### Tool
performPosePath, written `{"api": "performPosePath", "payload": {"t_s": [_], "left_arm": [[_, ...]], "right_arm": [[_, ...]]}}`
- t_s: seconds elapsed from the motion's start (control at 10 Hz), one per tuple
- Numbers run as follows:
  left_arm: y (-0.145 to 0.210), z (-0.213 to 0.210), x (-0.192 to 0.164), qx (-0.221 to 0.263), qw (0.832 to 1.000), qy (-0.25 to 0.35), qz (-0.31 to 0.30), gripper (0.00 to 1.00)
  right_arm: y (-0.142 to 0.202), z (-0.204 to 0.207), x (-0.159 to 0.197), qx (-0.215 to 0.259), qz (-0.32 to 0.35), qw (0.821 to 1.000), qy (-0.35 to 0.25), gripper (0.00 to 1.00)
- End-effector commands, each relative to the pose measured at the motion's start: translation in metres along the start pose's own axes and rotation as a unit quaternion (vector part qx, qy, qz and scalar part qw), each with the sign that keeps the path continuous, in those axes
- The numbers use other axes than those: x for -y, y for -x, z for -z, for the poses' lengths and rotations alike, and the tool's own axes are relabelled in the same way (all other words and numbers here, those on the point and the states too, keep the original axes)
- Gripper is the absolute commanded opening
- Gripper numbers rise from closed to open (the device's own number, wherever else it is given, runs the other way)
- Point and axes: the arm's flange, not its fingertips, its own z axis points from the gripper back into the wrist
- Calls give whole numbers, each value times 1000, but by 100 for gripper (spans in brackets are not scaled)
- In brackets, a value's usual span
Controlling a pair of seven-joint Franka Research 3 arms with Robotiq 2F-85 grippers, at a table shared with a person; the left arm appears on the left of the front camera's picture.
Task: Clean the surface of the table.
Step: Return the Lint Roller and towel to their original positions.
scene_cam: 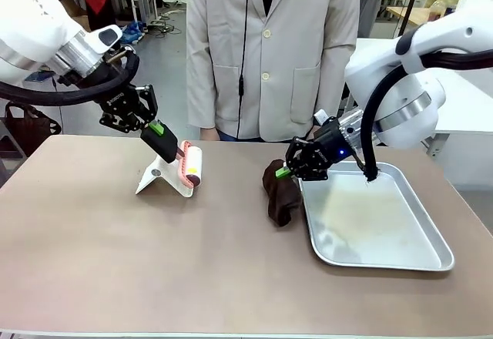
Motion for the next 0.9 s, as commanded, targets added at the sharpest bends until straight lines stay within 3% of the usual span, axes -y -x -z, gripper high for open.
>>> {"api": "performPosePath", "payload": {"t_s": [0.0, 0.2, 0.8], "left_arm": [[0, 8, 2, 4, 1000, -19, 7, 22], [-7, 19, 3, 8, 999, -47, 13, 22], [-23, 37, -5, 14, 997, -68, 13, 22]], "right_arm": [[-4, 2, -18, 31, -2, 999, 37, 11], [-9, 9, -27, 41, 16, 996, 73, 11], [-20, 33, -24, 30, 33, 995, 94, 11]]}}
